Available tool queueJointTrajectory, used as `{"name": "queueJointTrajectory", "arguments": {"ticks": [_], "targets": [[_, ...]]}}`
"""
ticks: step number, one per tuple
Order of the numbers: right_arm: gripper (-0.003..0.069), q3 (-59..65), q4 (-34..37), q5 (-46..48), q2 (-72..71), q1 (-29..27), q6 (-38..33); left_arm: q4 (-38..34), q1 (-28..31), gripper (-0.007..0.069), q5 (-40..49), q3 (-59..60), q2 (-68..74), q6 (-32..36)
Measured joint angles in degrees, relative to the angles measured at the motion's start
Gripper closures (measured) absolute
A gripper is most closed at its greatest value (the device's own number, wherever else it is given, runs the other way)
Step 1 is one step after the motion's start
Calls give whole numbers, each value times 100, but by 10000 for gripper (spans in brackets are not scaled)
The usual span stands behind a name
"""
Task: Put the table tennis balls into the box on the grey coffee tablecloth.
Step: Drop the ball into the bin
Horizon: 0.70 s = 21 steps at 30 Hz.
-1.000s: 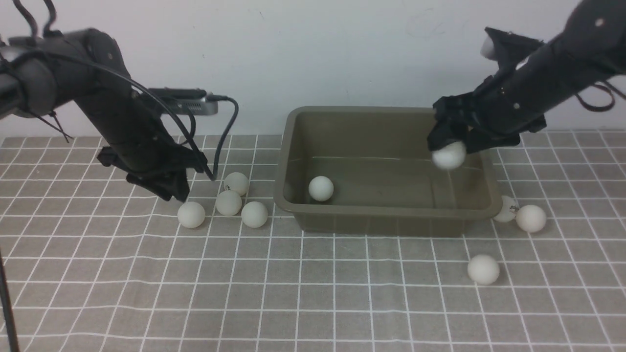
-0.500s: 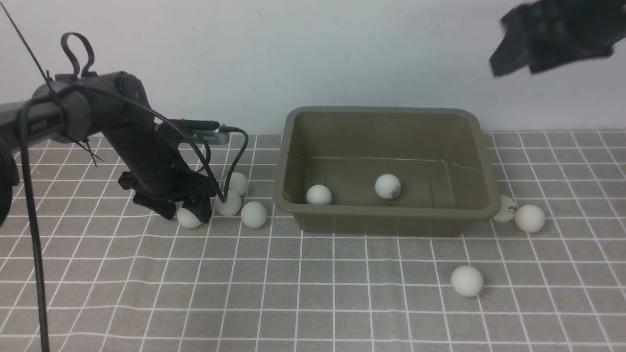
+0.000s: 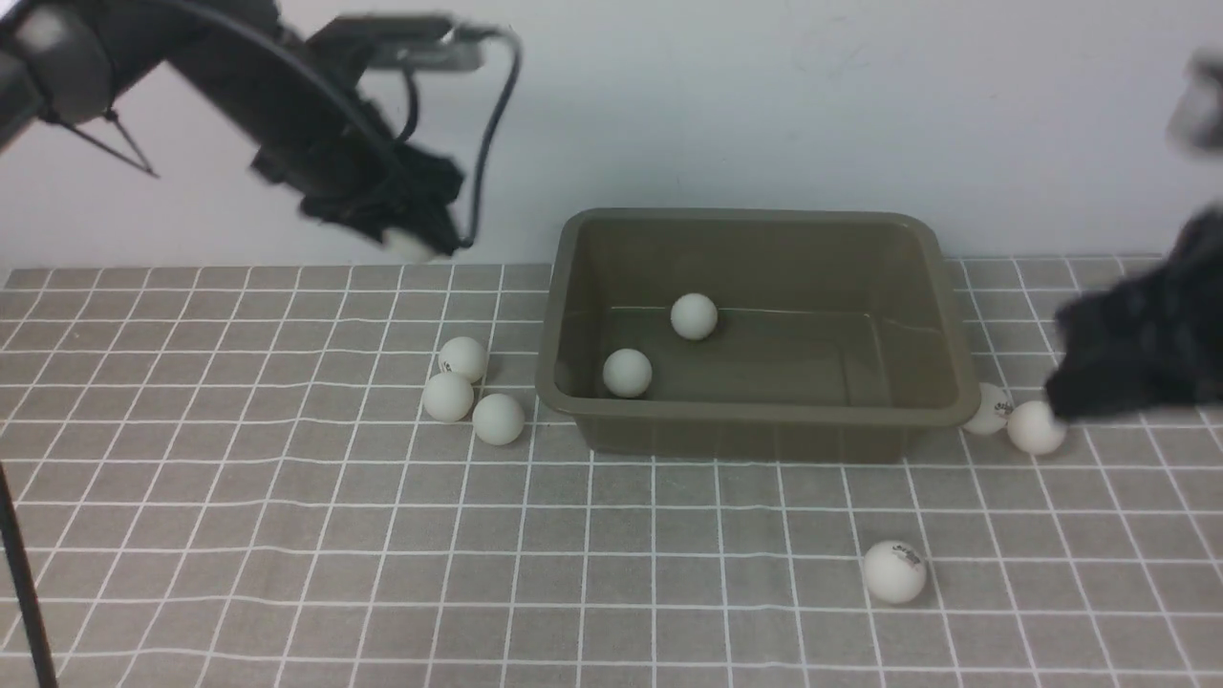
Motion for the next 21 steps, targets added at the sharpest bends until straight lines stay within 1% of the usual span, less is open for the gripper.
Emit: {"name": "queueJointTrajectory", "arguments": {"ticks": [1,2,4,8,9,10,11,12,14,15,16,18,20,21], "targets": [[528,0,0,-47,-3,15,0,-18,-67,279,-6,-8,0,22],[501,434,5,-384,49,140,0,-57,-273,279,-64,-30,35,121],[454,771,7,-828,163,332,-34,-35,-583,279,-151,-42,145,210],[310,1168,-105,-1691,635,759,-67,245,-1104,275,-315,-41,543,153],[271,1175,-136,-1871,804,827,-67,323,-1182,256,-331,-41,663,74],[248,1180,-144,-1982,911,858,-67,355,-1233,234,-351,-41,729,36],[212,1180,-146,-2197,1125,898,-67,392,-1269,202,-386,-41,790,0],[168,1180,-146,-2381,1342,917,-67,407,-1308,145,-412,-41,854,-27],[133,1180,-164,-2604,1649,924,-67,432,-1329,55,-423,-53,894,-79],[120,1180,-170,-2708,1809,924,-67,478,-1329,22,-379,-118,900,-158],[115,1180,-170,-2802,1955,924,-67,511,-1313,6,-321,-197,900,-230],[114,1180,-170,-2946,2172,924,-55,588,-1253,-1,-138,-417,900,-436],[141,1180,-170,-3072,2413,926,-61,663,-1160,48,150,-747,900,-672],[178,1180,-170,-3102,2502,939,-67,685,-1064,127,339,-990,900,-768]]}}
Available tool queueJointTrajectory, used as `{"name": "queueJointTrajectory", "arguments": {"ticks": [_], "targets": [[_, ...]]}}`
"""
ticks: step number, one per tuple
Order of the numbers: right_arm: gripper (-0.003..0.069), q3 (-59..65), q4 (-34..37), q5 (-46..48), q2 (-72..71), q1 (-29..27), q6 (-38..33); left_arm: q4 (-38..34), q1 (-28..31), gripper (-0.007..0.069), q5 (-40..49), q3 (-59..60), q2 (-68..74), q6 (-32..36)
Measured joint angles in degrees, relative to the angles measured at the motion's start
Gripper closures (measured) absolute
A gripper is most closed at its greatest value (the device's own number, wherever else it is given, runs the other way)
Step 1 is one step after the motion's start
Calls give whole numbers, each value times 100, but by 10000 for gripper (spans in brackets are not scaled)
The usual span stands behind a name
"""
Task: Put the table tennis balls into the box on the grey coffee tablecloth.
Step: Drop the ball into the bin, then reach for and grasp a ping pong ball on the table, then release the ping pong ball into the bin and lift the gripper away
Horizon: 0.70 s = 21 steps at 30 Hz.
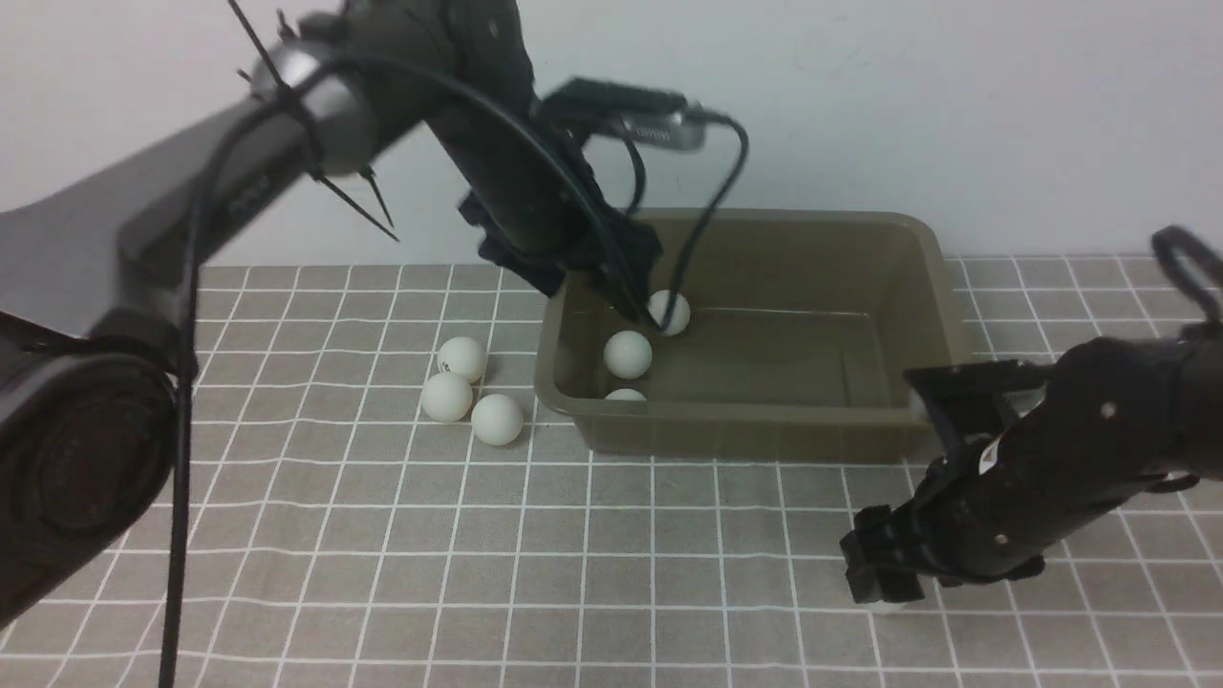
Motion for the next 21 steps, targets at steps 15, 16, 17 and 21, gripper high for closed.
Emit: {"name": "queueJointTrajectory", "arguments": {"ticks": [15,16,17,21], "targets": [[298,-1175,-192,930,-1892,-52,0,10,1709,629,186,284,-124,-41],[298,-1421,-192,942,-1829,-126,0,-17,1709,629,193,430,-106,-27],[298,-1686,-192,964,-1734,-190,0,-82,1701,629,194,532,-65,12],[298,-2781,-214,1386,-797,-511,0,-314,1597,613,182,652,151,231]]}}
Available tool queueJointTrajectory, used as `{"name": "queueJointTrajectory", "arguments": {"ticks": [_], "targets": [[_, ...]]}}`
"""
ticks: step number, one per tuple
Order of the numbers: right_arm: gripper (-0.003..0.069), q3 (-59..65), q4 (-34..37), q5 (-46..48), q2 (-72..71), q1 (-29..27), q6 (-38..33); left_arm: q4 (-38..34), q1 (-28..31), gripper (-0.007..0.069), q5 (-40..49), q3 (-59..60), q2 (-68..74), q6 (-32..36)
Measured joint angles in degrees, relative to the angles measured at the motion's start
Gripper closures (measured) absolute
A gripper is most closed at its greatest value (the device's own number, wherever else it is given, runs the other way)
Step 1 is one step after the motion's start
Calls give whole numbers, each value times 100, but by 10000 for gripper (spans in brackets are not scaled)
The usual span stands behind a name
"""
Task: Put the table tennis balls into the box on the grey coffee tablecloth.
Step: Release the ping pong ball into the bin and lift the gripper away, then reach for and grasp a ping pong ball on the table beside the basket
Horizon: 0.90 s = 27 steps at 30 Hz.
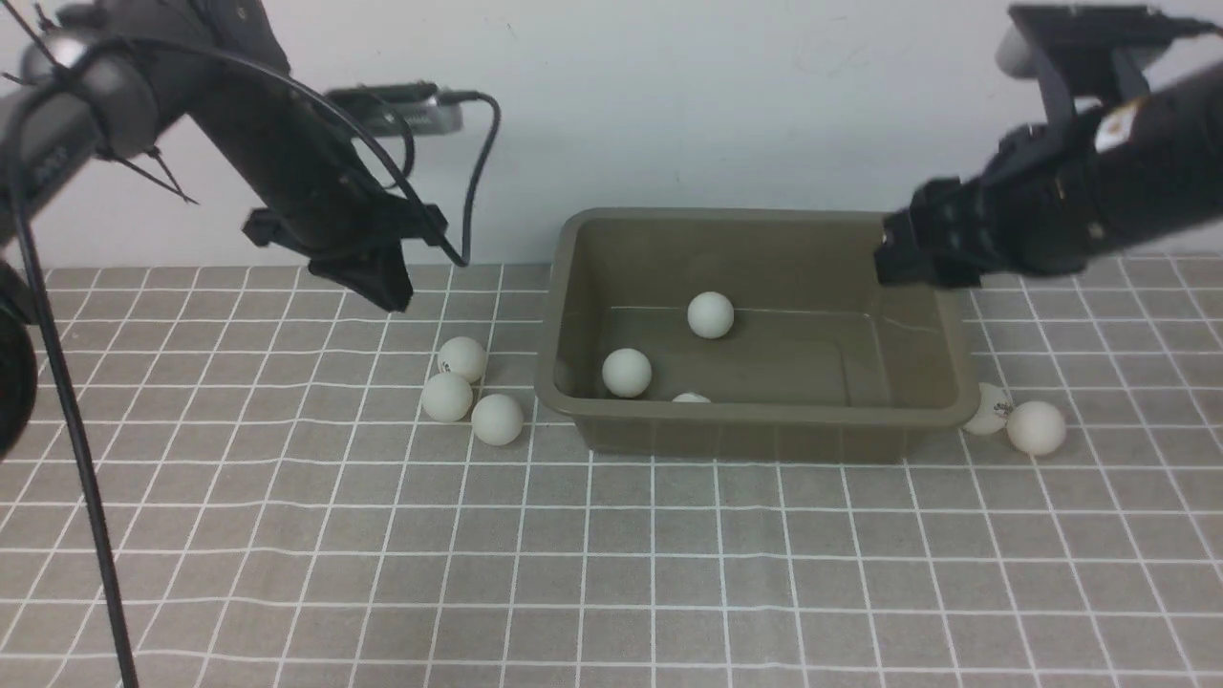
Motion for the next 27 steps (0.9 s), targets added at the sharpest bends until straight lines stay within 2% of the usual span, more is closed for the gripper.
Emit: {"name": "queueJointTrajectory", "arguments": {"ticks": [3,6,9,12,14,17,18,20,21,22,27], "targets": [[281,-579,-25,378,614,-106,19,-46,-87,545,-48,10,167,49],[167,-1160,-66,855,1212,-120,67,-46,-178,422,-259,16,339,54],[37,-1547,-84,1151,1508,-115,4,-28,-242,258,-620,16,506,71],[5,-1642,-112,1267,1475,-115,-105,58,-269,124,-876,16,643,73],[16,-1652,-179,1360,1350,-115,-136,93,-289,78,-995,16,736,73],[50,-1653,-262,1477,1173,-115,-147,124,-294,71,-1075,16,835,73],[88,-1653,-334,1566,1005,-115,-147,157,-294,95,-1149,16,910,73],[145,-1653,-443,1631,769,-115,-147,177,-294,178,-1209,16,978,82],[145,-1653,-443,1631,748,-115,-147,177,-294,201,-1217,16,988,82],[190,-1659,-568,1662,588,-115,-141,177,-294,285,-1271,16,1006,117],[292,-1670,-983,2143,220,-276,67,248,-282,278,-814,-500,918,179]]}}
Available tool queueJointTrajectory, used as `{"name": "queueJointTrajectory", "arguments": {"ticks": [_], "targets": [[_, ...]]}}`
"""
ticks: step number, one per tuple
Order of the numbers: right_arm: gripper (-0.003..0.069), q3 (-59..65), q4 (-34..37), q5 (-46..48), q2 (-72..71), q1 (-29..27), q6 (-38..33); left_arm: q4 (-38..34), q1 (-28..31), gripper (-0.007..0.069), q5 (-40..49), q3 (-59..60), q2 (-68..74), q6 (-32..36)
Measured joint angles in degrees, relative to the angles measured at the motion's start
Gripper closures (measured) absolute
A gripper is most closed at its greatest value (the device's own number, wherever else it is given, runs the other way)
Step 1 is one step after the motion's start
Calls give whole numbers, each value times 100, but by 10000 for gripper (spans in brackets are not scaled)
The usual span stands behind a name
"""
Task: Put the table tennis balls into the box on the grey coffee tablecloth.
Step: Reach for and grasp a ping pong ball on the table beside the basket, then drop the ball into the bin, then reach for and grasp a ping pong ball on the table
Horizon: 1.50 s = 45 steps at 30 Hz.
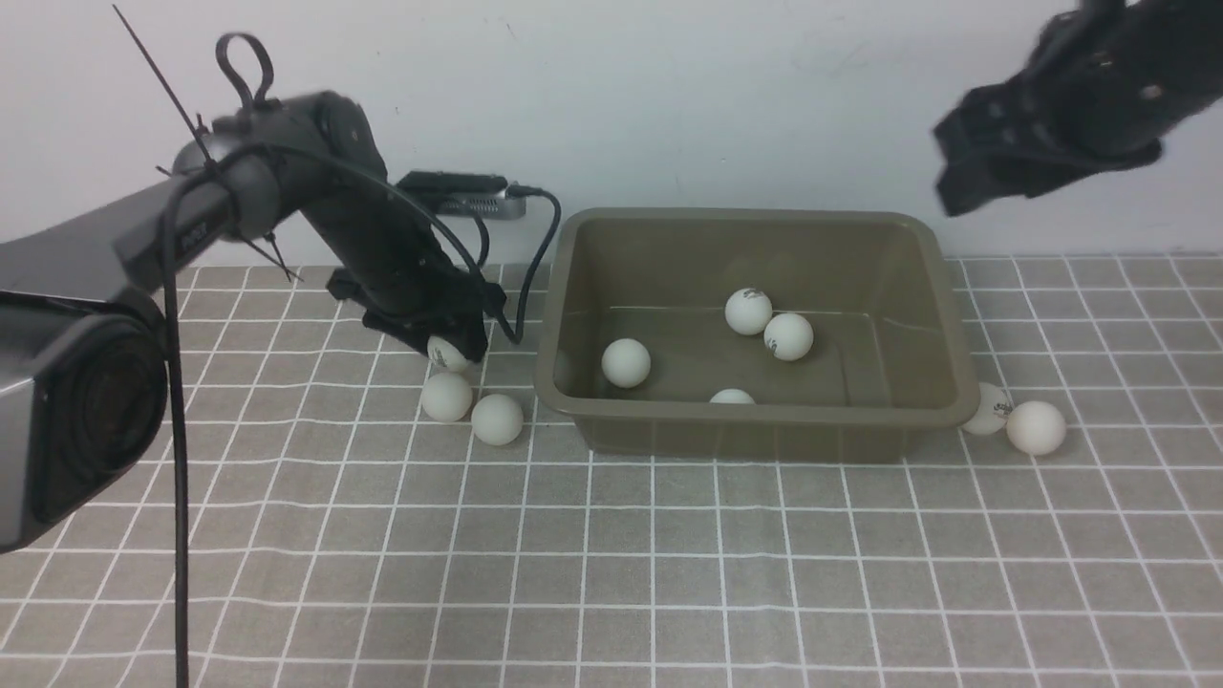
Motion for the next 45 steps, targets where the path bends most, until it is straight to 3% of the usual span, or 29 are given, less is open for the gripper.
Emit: {"name": "queueJointTrajectory", "arguments": {"ticks": [2,8,11,13,16,19,20,23,26,28,31,32,33,34,35,37,42,45], "targets": [[330,-5,-102,80,-28,-243,92,33,5,278,251,-326,-128,0],[517,741,194,50,-28,-1756,219,-481,-56,275,790,-1898,-842,116],[533,1404,520,-310,-28,-2031,124,-836,-245,275,820,-2066,-887,257],[498,1824,653,-774,-7,-2046,-68,-866,-471,275,845,-2066,-767,313],[382,2156,904,-1467,178,-2027,-278,-689,-843,275,895,-2066,-441,344],[315,2182,1039,-1658,367,-2019,-332,-508,-1019,267,907,-2060,-252,331],[238,2175,1198,-1840,638,-1998,-396,-210,-1192,223,907,-2055,-27,270],[120,2048,1349,-2022,1255,-1950,-611,273,-1412,79,913,-2022,209,49],[73,1937,1371,-2084,1674,-1876,-665,531,-1469,-9,913,-2010,227,-237],[68,1911,1371,-2103,1801,-1838,-665,588,-1464,-24,913,-2010,175,-466],[97,1860,1371,-2155,2088,-1795,-653,635,-1359,92,920,-1992,-113,-974],[161,1855,1365,-2171,2180,-1789,-653,690,-1255,260,920,-1918,-400,-1096],[218,1855,1348,-2163,2206,-1783,-653,763,-1192,376,920,-1835,-590,-1111],[232,1855,1340,-2158,2212,-1783,-653,798,-1180,398,920,-1798,-630,-1117],[306,1855,1280,-2119,2213,-1783,-646,874,-1110,474,920,-1708,-795,-1117],[301,1855,1047,-1963,2105,-1799,-544,1173,-920,597,920,-1285,-1407,-1150],[299,1855,996,-1642,1456,-1876,-433,1368,-533,629,920,-410,-2207,-1168],[299,1832,1610,-1622,746,-1785,-579,1379,-303,629,920,365,-2493,-1202]]}}
